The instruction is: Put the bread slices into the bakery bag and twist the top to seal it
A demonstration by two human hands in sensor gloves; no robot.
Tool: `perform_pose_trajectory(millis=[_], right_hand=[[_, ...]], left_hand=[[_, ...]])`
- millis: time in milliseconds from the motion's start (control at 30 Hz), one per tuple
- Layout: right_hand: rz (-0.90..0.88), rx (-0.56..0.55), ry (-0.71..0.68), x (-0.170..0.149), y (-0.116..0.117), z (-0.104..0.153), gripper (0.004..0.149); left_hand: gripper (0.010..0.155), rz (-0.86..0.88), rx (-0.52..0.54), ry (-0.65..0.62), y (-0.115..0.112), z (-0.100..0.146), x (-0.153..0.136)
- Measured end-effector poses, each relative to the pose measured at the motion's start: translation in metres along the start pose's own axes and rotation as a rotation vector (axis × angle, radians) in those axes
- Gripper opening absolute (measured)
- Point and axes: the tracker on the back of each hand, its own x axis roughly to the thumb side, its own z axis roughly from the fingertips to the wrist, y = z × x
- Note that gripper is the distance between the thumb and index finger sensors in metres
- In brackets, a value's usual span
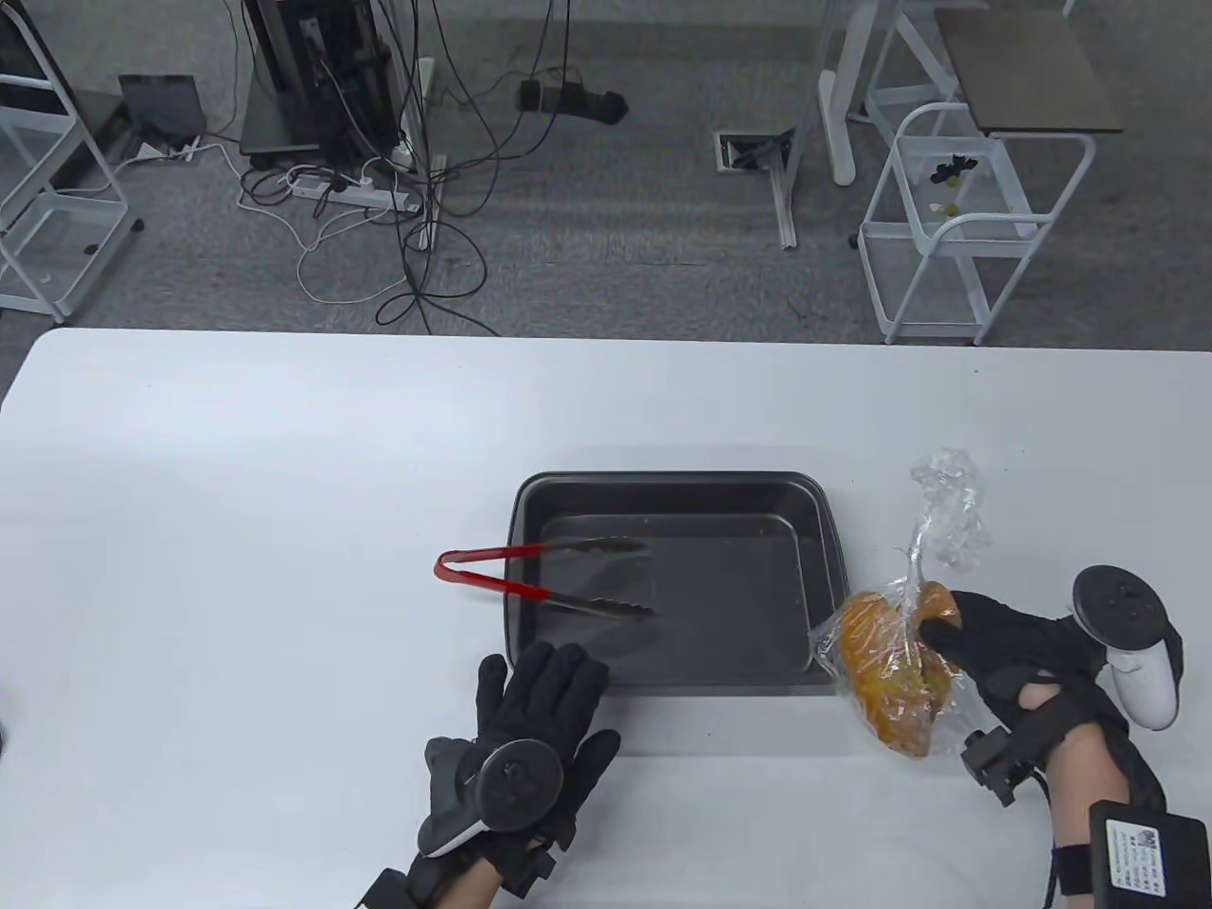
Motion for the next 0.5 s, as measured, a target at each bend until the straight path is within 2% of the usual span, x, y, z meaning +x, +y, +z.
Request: perform_pose_trajectory(millis=[100,267,400,500], right_hand=[[-0.034,0.010,0.072,-0.030,-0.012,-0.011,0.063],[-0.169,0.127,0.178,-0.076,-0.011,-0.033,0.065],[-0.048,0.091,0.282,-0.093,-0.013,-0.050,0.068],[0.038,0.017,0.293,-0.090,-0.012,-0.057,0.071]], left_hand=[[0.071,-0.005,-0.007,0.004,-0.001,-0.001,-0.001],[0.071,-0.016,-0.025,0.001,-0.004,-0.002,0.001],[0.071,-0.027,-0.043,-0.003,-0.008,-0.003,0.002],[0.071,-0.036,-0.053,-0.001,-0.010,-0.004,0.002]])
